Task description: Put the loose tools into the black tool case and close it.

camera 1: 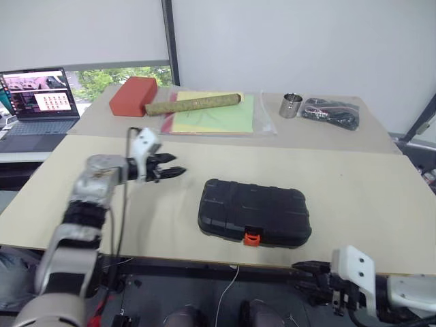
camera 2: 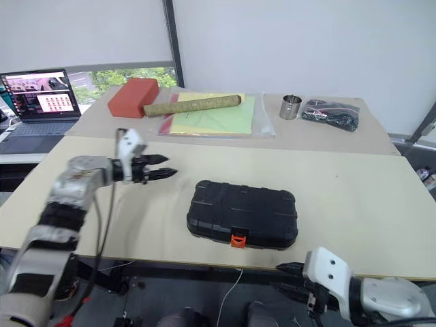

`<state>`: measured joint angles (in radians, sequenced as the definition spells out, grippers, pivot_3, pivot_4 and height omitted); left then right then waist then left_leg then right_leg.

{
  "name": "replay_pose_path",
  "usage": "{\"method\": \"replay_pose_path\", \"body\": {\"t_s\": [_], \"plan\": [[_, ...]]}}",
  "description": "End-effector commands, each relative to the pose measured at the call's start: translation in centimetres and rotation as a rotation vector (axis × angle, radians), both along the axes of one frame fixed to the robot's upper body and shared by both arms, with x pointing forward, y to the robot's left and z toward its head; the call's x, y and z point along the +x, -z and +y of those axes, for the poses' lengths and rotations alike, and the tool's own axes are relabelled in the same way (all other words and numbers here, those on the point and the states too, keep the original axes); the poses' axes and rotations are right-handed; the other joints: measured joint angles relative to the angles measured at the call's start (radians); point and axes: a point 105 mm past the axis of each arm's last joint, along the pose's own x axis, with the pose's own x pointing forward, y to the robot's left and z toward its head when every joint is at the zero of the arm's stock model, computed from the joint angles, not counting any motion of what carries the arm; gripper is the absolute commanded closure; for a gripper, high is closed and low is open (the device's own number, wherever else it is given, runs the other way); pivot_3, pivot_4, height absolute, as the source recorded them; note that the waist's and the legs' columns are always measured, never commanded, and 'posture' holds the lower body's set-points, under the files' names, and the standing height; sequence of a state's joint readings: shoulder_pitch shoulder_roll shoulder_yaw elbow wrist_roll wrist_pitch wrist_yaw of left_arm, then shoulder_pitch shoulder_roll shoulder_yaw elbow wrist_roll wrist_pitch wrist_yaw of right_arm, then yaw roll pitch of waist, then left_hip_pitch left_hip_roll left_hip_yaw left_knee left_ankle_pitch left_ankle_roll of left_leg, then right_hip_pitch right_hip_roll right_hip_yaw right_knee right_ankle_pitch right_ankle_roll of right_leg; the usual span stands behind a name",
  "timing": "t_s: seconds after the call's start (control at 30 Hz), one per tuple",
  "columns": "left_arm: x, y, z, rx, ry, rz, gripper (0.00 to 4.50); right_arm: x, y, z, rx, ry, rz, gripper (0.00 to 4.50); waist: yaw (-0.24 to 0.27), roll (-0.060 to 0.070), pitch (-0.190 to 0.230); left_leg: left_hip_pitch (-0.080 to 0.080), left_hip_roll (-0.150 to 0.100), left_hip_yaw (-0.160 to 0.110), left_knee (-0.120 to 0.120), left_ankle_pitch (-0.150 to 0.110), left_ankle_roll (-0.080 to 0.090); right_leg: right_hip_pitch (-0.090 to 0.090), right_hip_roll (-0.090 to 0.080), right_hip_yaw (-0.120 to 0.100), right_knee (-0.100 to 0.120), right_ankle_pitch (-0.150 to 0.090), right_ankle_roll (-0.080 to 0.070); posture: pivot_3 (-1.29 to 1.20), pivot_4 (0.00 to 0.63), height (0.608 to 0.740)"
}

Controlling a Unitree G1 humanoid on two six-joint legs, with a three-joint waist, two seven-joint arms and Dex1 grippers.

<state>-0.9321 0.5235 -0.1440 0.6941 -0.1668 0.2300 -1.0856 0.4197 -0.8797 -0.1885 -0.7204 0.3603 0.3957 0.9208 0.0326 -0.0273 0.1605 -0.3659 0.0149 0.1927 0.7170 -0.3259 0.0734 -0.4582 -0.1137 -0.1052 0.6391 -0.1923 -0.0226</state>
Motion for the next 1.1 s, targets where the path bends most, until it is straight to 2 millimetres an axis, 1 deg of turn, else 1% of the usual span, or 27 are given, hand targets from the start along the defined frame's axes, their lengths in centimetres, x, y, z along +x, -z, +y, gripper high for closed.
{"method": "replay_pose_path", "body": {"t_s": [0.03, 0.07, 0.1, 0.13, 0.17, 0.23, 0.3, 0.37, 0.43, 0.5, 0.57, 0.63, 0.7, 0.77, 0.8, 0.9, 1.0, 1.1], "plan": [[0.4, 0.5, -2.9, 0.131, 0.148, -0.075, 2.95, 1.6, 0.6, 0.3, -0.053, -0.017, -0.034, 4.17, -0.015, 0.0, 0.0, -0.002, 0.0, 0.0, 0.001, 0.005, 0.01, -0.002, 0.002, -0.004, 0.001, -0.001, -0.002, 0.0, 0.15, 0.737], [0.4, 1.3, -3.7, 0.192, 0.192, -0.091, 3.22, 2.2, 0.6, 0.5, -0.06, -0.019, -0.047, 4.41, -0.02, 0.0, 0.0, -0.003, 0.0, 0.0, 0.001, 0.005, 0.01, -0.002, 0.003, -0.007, 0.0, -0.001, -0.002, 0.0, 0.15, 0.737], [0.3, 1.8, -4.2, 0.232, 0.221, -0.102, 3.57, 2.6, 0.6, 0.7, -0.063, -0.02, -0.054, 4.5, -0.025, 0.0, 0.0, -0.003, 0.0, -0.001, 0.001, 0.005, 0.01, -0.001, 0.005, -0.009, 0.0, -0.002, -0.003, 0.0, 0.15, 0.737], [0.1, 2.7, -4.7, 0.296, 0.27, -0.095, 4.02, 3.3, 0.6, 0.7, -0.075, -0.01, -0.066, 4.5, -0.027, 0.0, 0.0, -0.003, 0.001, -0.002, -0.001, 0.005, 0.01, -0.001, 0.006, -0.011, -0.001, -0.004, -0.004, 0.0, 0.15, 0.737], [-0.4, 3.4, -5.0, 0.346, 0.327, -0.085, 4.28, 4.2, 0.7, 0.4, -0.1, 0.012, -0.087, 4.5, -0.029, 0.0, 0.0, -0.003, 0.001, -0.003, -0.002, 0.005, 0.01, -0.001, 0.006, -0.012, -0.002, -0.005, -0.005, 0.0, 0.15, 0.737], [-1.3, 4.2, -5.6, 0.39, 0.427, -0.063, 4.28, 6.1, 0.5, -0.3, -0.142, 0.081, -0.142, 4.5, -0.033, -0.001, 0.0, -0.003, 0.002, -0.004, -0.002, 0.005, 0.009, -0.001, 0.008, -0.015, -0.002, -0.006, -0.006, 0.0, 0.15, 0.737], [-2.6, 4.3, -5.9, 0.375, 0.537, 0.002, 4.28, 7.6, -0.1, -1.0, -0.151, 0.146, -0.194, 4.5, -0.033, 0.0, 0.0, -0.004, 0.002, -0.006, -0.002, 0.005, 0.009, -0.001, 0.007, -0.016, -0.002, -0.006, -0.006, 0.0, 0.15, 0.737], [-3.9, 4.2, -5.6, 0.36, 0.641, 0.068, 4.28, 8.8, -0.9, -1.8, -0.141, 0.213, -0.241, 4.5, -0.033, -0.001, 0.0, -0.004, 0.002, -0.007, -0.001, 0.005, 0.009, -0.001, 0.004, -0.017, 0.0, -0.007, -0.005, 0.0, 0.15, 0.737], [-4.4, 3.8, -5.5, 0.332, 0.675, 0.071, 4.28, 9.5, -1.4, -2.7, -0.124, 0.271, -0.259, 4.5, -0.034, 0.0, 0.001, -0.005, 0.002, -0.007, 0.001, 0.005, 0.009, -0.001, 0.002, -0.017, 0.0, -0.01, 0.001, 0.0, 0.15, 0.737], [-3.8, 2.8, -5.8, 0.281, 0.632, 0.04, 4.28, 9.2, -1.6, -2.9, -0.106, 0.276, -0.246, 4.5, -0.034, 0.0, 0.001, -0.006, 0.002, -0.008, 0.003, 0.005, 0.009, -0.001, 0.0, -0.017, 0.002, -0.01, 0.001, 0.0, 0.15, 0.737], [-3.0, 1.0, -6.1, 0.186, 0.563, 0.037, 4.28, 8.4, -1.8, -2.9, -0.079, 0.257, -0.22, 4.5, -0.033, 0.0, 0.001, -0.011, 0.002, -0.014, 0.007, 0.005, 0.009, -0.001, 0.0, -0.017, 0.002, -0.009, -0.001, 0.0, 0.15, 0.737], [-2.7, -1.1, -6.3, 0.062, 0.529, 0.092, 4.28, 7.4, -2.4, -2.8, -0.047, 0.236, -0.188, 4.5, -0.03, 0.0, 0.001, -0.016, 0.002, -0.02, 0.011, 0.005, 0.009, -0.001, 0.0, -0.021, 0.003, -0.008, -0.003, 0.0, 0.15, 0.737], [-3.3, -2.6, -6.9, -0.037, 0.554, 0.158, 4.28, 6.5, -3.3, -2.8, -0.016, 0.223, -0.169, 4.5, -0.028, 0.0, 0.001, -0.019, 0.002, -0.023, 0.013, 0.005, 0.01, -0.001, 0.001, -0.022, 0.003, -0.008, -0.003, 0.0, 0.15, 0.737], [-4.4, -3.2, -8.0, -0.074, 0.614, 0.194, 4.28, 5.9, -4.3, -2.5, 0.048, 0.221, -0.153, 4.5, -0.027, 0.0, 0.001, -0.019, 0.002, -0.024, 0.014, 0.005, 0.01, -0.001, 0.001, -0.023, 0.003, -0.009, -0.001, 0.0, 0.15, 0.737], [-4.9, -3.0, -8.6, -0.065, 0.636, 0.193, 4.28, 5.7, -4.8, -2.3, 0.082, 0.221, -0.144, 4.5, -0.027, 0.0, 0.001, -0.019, 0.002, -0.024, 0.014, 0.005, 0.01, 0.0, 0.001, -0.024, 0.003, -0.01, 0.002, 0.0, 0.15, 0.737], [-5.9, -0.6, -10.4, 0.044, 0.674, 0.137, 4.28, 5.4, -5.4, -1.5, 0.137, 0.206, -0.125, 4.5, -0.023, 0.001, 0.001, -0.018, 0.001, -0.026, 0.014, 0.005, 0.01, 0.002, 0.001, -0.023, 0.002, -0.01, 0.002, 0.0, 0.15, 0.737], [-6.1, 1.9, -11.1, 0.146, 0.662, 0.088, 4.28, 5.3, -4.9, -0.5, 0.131, 0.179, -0.098, 4.5, -0.024, 0.001, 0.001, -0.015, 0.001, -0.026, 0.014, 0.005, 0.01, 0.003, 0.001, -0.021, 0.003, -0.009, 0.0, 0.0, 0.15, 0.737], [-6.1, 3.1, -11.2, 0.228, 0.665, 0.038, 4.28, 5.4, -4.0, 0.1, 0.116, 0.169, -0.07, 4.5, -0.022, 0.002, 0.0, -0.014, 0.002, -0.027, 0.014, 0.005, 0.01, 0.004, 0.002, -0.02, 0.003, -0.008, -0.002, 0.0, 0.15, 0.737]]}}
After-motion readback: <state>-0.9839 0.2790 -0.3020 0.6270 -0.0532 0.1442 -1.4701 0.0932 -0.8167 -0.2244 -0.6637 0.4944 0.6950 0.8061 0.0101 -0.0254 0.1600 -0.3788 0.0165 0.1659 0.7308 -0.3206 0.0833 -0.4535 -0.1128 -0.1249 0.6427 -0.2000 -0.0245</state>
